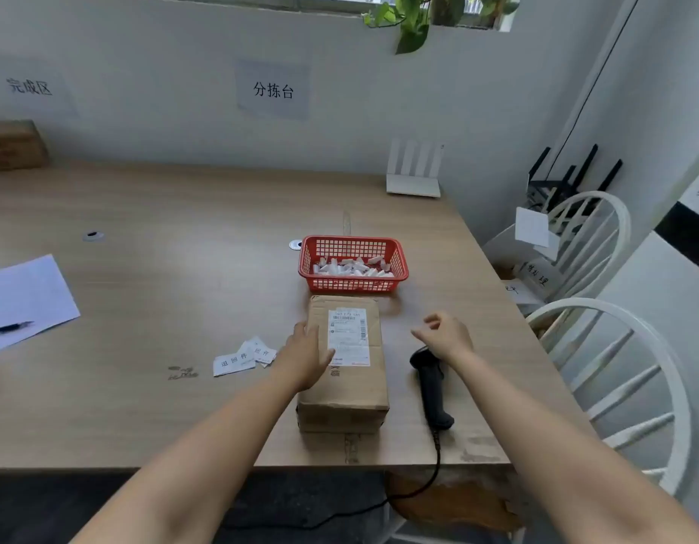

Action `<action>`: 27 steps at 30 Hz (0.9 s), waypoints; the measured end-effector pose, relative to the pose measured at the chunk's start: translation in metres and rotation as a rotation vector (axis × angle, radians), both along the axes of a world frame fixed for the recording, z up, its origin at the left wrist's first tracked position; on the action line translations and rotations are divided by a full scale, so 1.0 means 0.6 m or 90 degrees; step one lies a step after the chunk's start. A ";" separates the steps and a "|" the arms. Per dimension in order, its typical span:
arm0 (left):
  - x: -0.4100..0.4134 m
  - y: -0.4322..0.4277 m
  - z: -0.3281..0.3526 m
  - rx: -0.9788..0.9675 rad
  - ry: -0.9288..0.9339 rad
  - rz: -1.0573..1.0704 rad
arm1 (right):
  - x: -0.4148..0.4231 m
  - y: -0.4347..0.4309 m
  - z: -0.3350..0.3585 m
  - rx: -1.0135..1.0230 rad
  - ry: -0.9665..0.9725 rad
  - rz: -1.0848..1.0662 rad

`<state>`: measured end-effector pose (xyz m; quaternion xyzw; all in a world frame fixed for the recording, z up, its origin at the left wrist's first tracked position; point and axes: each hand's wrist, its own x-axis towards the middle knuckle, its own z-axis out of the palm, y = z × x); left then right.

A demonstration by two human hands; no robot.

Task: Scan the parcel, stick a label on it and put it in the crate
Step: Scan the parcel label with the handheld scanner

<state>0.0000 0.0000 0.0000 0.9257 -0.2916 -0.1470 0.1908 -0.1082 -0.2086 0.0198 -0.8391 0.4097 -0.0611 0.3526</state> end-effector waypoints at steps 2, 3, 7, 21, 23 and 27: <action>-0.001 -0.002 -0.005 -0.009 0.026 0.023 | -0.013 -0.002 -0.027 -0.007 0.088 -0.041; -0.005 -0.001 -0.010 -0.015 0.033 0.032 | -0.022 -0.004 -0.049 0.013 0.126 -0.065; -0.018 -0.005 -0.026 -0.030 0.047 0.070 | -0.047 0.007 -0.113 0.097 0.177 -0.126; 0.004 0.003 -0.055 -0.118 0.232 0.145 | -0.026 0.055 -0.142 0.319 -0.101 -0.225; 0.009 0.006 -0.060 -0.139 0.270 0.175 | -0.016 0.065 -0.129 0.310 -0.171 -0.214; 0.009 0.008 -0.069 -0.195 0.361 0.257 | 0.000 0.084 -0.097 0.328 -0.255 -0.172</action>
